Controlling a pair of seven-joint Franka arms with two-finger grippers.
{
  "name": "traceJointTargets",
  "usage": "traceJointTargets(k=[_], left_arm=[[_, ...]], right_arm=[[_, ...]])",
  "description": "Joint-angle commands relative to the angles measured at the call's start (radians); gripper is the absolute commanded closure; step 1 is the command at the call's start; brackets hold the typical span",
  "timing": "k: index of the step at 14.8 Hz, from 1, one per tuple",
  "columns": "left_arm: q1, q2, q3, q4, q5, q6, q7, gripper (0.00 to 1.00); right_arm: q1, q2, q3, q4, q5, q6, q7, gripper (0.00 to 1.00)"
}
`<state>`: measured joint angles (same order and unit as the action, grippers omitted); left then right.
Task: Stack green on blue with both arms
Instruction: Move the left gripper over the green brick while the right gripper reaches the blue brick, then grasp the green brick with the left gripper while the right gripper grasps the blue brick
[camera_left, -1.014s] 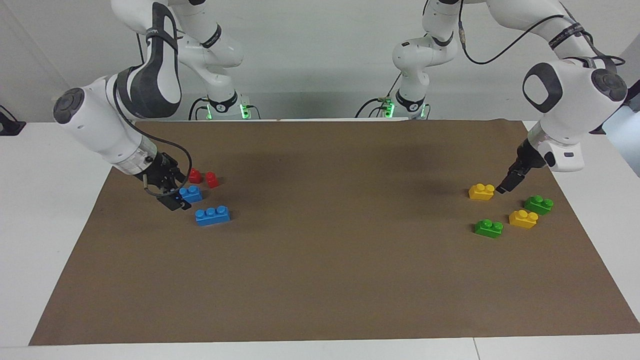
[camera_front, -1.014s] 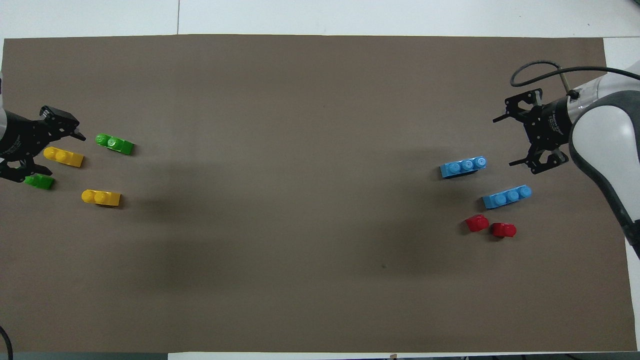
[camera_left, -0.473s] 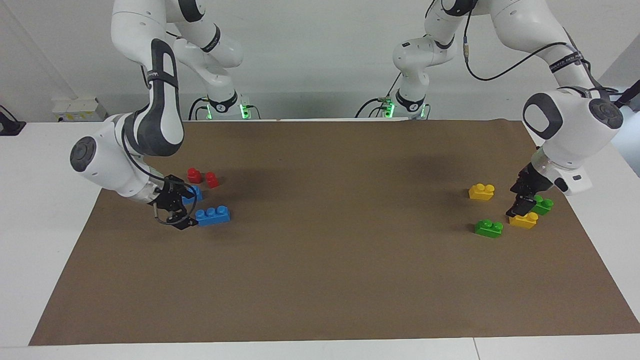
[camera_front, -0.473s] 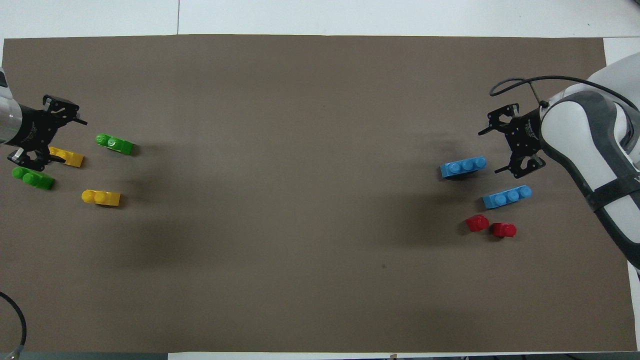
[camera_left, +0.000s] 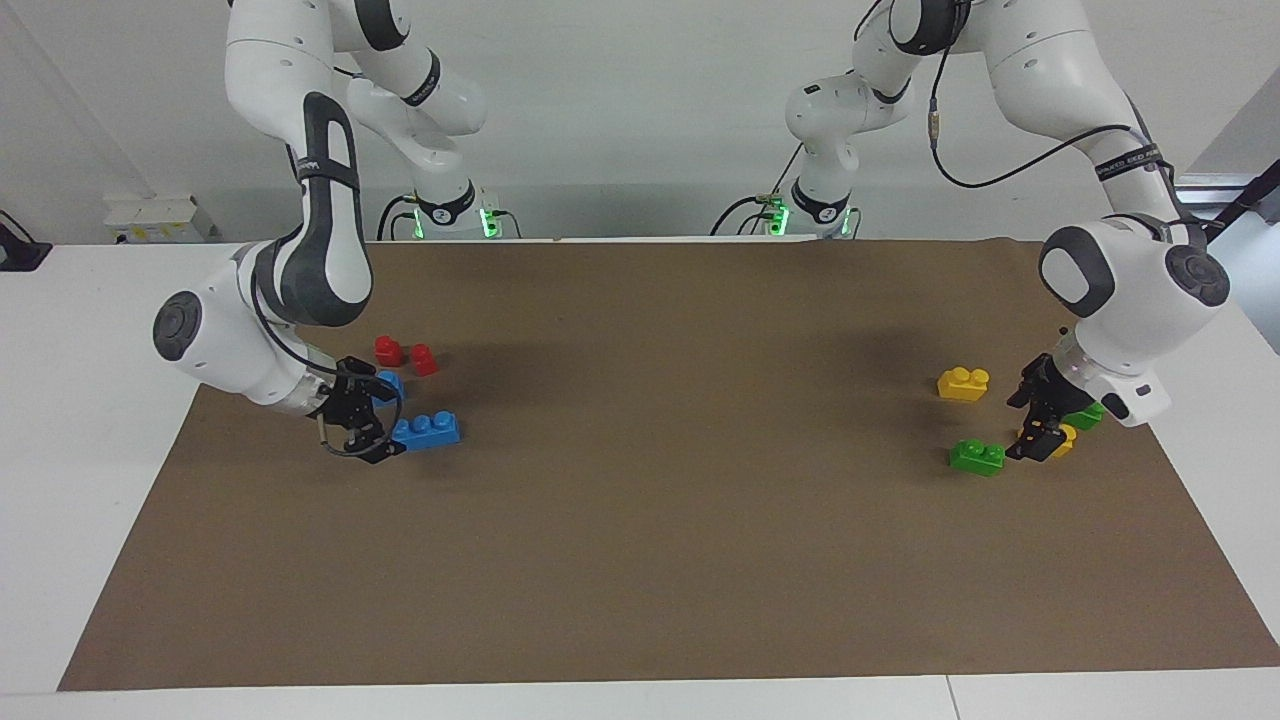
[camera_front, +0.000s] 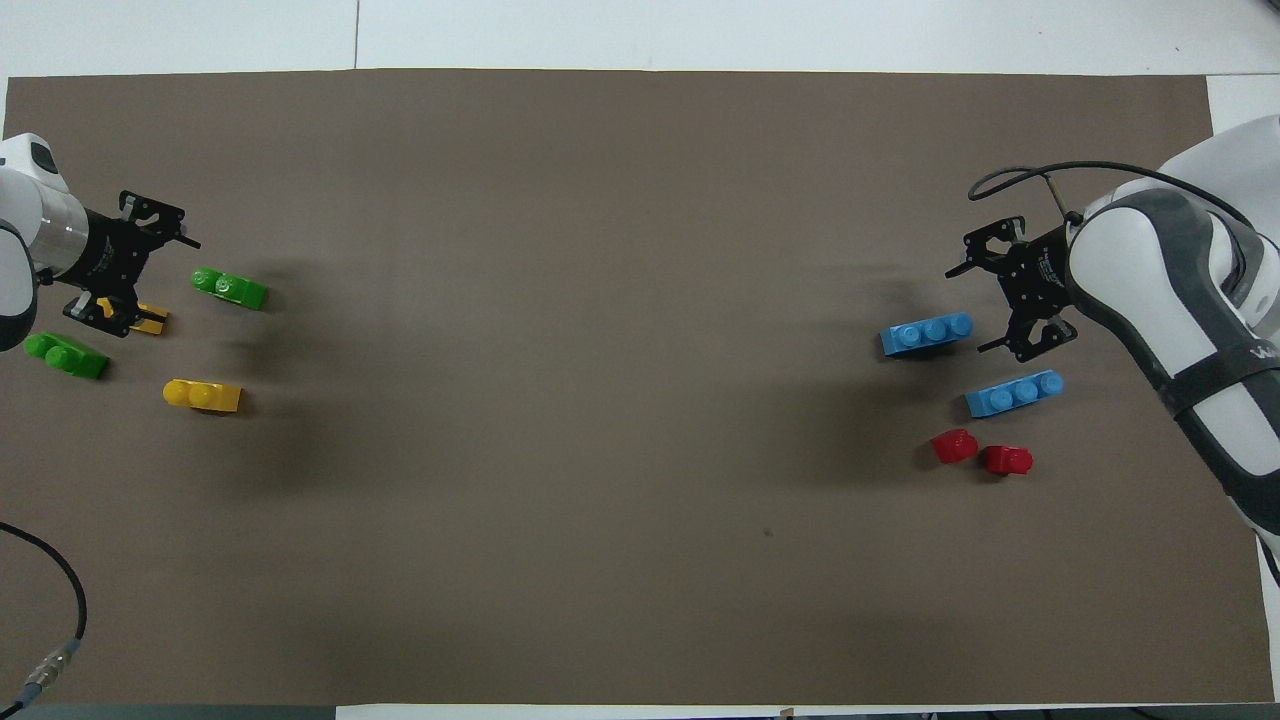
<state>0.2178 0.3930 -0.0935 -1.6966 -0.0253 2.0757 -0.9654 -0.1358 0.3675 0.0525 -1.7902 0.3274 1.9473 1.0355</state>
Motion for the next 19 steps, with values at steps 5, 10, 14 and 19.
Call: traceJointTargets(k=[5, 10, 14, 19], left_arm=[[0.005, 0.063, -0.003, 0.014, -0.007, 0.116, -0.117, 0.0], [0.002, 0.058, -0.003, -0.047, -0.008, 0.171, -0.141, 0.0], [-0.009, 0.05, -0.003, -0.086, -0.008, 0.175, -0.176, 0.0], [-0.014, 0.05, -0.002, -0.077, -0.008, 0.161, -0.182, 0.0]], right_arm=[[-0.015, -0.01, 0.009, -0.112, 0.065, 0.131, -0.043, 0.0], [-0.016, -0.007, 0.009, -0.14, 0.067, 0.176, -0.055, 0.0], [-0.016, -0.01, 0.009, -0.156, 0.067, 0.19, -0.098, 0.21], [-0.042, -0.012, 0.009, -0.155, 0.176, 0.187, -0.129, 0.86]])
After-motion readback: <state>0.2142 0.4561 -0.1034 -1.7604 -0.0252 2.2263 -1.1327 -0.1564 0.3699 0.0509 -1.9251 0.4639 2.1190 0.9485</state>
